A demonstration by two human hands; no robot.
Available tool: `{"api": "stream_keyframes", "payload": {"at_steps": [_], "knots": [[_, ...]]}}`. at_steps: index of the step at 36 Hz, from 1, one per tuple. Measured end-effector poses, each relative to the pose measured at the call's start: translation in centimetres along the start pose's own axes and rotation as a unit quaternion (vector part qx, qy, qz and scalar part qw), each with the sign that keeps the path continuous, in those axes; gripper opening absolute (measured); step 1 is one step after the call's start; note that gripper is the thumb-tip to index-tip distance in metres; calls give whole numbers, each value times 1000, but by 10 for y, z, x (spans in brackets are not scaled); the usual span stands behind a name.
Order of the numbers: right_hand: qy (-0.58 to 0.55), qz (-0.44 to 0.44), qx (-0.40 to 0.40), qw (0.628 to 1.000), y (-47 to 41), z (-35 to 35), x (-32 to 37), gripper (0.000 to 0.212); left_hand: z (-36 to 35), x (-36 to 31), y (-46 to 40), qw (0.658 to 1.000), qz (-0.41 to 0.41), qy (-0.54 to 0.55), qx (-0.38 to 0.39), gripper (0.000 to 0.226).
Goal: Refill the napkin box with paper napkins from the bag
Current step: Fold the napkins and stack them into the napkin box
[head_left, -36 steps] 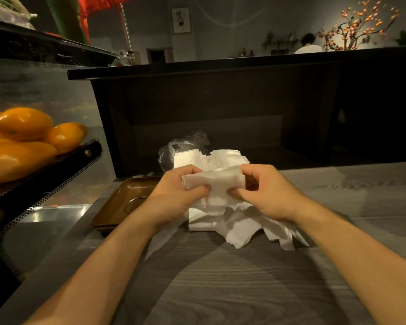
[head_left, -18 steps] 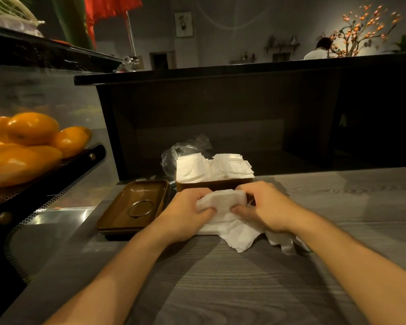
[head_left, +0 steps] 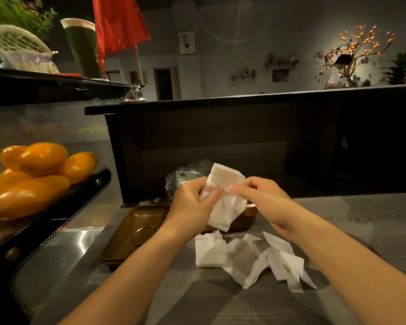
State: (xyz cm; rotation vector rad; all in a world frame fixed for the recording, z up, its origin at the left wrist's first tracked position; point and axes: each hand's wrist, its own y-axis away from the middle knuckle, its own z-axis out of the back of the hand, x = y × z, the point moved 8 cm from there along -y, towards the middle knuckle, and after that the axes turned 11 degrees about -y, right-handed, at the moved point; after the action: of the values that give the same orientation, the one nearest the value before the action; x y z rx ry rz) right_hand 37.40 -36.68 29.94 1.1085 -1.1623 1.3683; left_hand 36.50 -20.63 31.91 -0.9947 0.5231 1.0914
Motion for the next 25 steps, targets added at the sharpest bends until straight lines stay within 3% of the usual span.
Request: {"api": "stream_keyframes", "payload": {"at_steps": [6, 9, 12, 14, 18, 21, 25], "knots": [[1, -15, -36, 999, -24, 2, 13, 11, 6, 11, -24, 999, 28, -30, -25, 12], [15, -22, -87, 996, -43, 25, 22, 12, 24, 19, -37, 978, -4, -194, -69, 10], [55, -46, -99, 992, -58, 36, 21, 30, 25, 33, -47, 933, -6, -360, -27, 21], [37, -66, -87, 993, -67, 30, 19, 40, 20, 42, -52, 924, 8, -382, 29, 26], [28, -88, -58, 994, -80, 4, 15, 41, 8, 42, -59, 910, -7, -402, 98, 25], [103, -92, -50, 989, -84, -10, 9, 32, 5, 47, -62, 909, -7, -397, 128, 22], [242, -68, -51, 967, -83, -15, 8, 24, 10, 54, -64, 917, 10, -384, 108, 31]]}}
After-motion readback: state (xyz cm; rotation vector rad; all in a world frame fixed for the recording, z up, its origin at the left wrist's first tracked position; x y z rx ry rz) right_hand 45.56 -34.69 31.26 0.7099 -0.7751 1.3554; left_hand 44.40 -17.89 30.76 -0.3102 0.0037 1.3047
